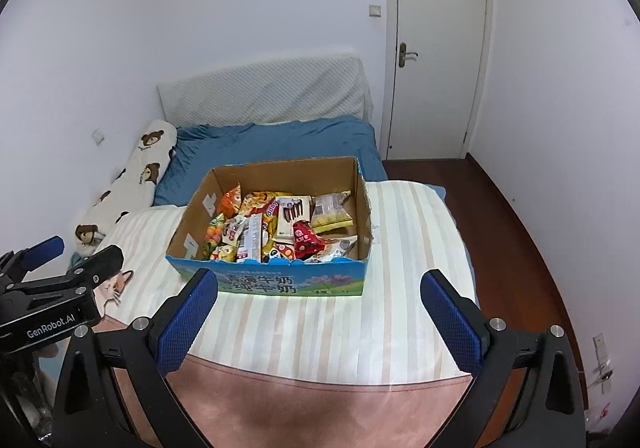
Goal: Organize snacks
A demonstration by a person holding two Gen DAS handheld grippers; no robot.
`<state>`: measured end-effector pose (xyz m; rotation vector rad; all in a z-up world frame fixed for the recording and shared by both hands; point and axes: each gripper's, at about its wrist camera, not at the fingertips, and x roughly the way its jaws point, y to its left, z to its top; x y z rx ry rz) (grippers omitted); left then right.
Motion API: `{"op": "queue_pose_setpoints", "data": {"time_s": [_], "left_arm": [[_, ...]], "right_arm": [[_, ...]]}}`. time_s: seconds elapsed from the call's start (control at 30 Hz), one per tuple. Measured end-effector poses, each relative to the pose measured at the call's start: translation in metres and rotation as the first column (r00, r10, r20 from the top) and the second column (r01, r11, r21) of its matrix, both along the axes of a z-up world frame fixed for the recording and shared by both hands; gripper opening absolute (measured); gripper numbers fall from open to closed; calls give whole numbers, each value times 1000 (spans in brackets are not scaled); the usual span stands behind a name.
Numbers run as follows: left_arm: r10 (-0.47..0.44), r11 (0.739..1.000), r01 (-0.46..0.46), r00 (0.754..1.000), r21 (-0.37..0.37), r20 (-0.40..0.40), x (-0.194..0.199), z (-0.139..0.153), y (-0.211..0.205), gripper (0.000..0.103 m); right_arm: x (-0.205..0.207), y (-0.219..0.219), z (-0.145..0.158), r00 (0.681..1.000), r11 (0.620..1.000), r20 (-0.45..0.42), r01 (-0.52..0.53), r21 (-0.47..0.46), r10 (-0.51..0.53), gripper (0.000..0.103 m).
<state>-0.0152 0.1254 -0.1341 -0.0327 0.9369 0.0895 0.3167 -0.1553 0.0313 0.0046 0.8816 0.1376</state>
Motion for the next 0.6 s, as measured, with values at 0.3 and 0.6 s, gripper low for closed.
{"op": "queue_pose_setpoints", "data": {"time_s": [0.3,0.6], "left_arm": [[4,1000,-4,1000,7,-10,34,-12,-2,103],[3,1000,-3,999,-7,-35,49,-21,-2,103]], "right_arm": [[31,-3,-12,999,999,6,37,5,-37,103],[54,-1,-21,999,999,9,52,-17,-52,103]]}}
